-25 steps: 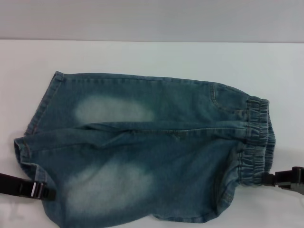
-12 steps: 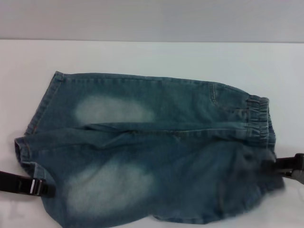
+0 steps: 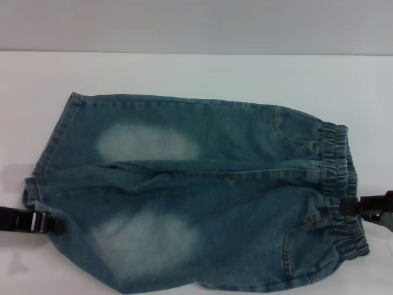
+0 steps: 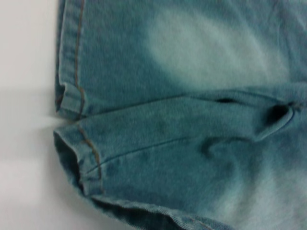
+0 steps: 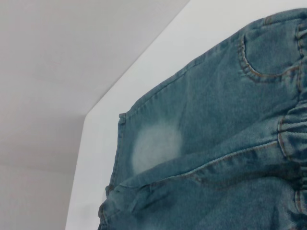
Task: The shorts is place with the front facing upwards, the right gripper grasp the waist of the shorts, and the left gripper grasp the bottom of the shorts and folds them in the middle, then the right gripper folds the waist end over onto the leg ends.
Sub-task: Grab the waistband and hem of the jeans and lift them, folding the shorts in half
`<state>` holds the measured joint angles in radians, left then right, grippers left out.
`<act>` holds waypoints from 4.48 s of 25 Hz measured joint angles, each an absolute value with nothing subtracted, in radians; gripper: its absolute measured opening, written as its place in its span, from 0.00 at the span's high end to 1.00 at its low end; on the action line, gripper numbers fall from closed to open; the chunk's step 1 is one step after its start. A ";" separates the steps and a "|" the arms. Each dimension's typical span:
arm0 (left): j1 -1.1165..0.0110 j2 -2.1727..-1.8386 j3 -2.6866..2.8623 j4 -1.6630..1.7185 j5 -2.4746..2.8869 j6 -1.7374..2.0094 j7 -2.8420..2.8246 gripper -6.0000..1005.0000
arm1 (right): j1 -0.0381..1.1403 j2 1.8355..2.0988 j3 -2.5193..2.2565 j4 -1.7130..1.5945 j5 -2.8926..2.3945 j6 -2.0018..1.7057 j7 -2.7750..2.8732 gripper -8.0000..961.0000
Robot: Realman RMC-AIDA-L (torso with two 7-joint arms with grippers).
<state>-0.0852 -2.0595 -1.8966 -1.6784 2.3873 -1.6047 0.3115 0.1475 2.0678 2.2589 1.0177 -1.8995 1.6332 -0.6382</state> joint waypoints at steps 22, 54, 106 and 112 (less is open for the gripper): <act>-0.090 -2.059 -1.894 -1.680 2.372 -1.615 0.308 0.91 | 0.135 2.076 2.369 0.998 -2.088 1.628 -0.626 0.69; -0.096 -2.057 -1.878 -1.673 2.376 -1.618 0.308 0.91 | 0.146 2.069 2.413 1.078 -2.144 1.615 -0.605 0.43; -0.130 -2.059 -1.869 -1.669 2.376 -1.627 0.307 0.91 | 0.235 2.071 2.399 0.918 -2.132 1.648 -0.703 0.68; -0.130 -2.059 -1.867 -1.669 2.376 -1.626 0.306 0.91 | 0.236 2.069 2.399 0.917 -2.132 1.649 -0.704 0.81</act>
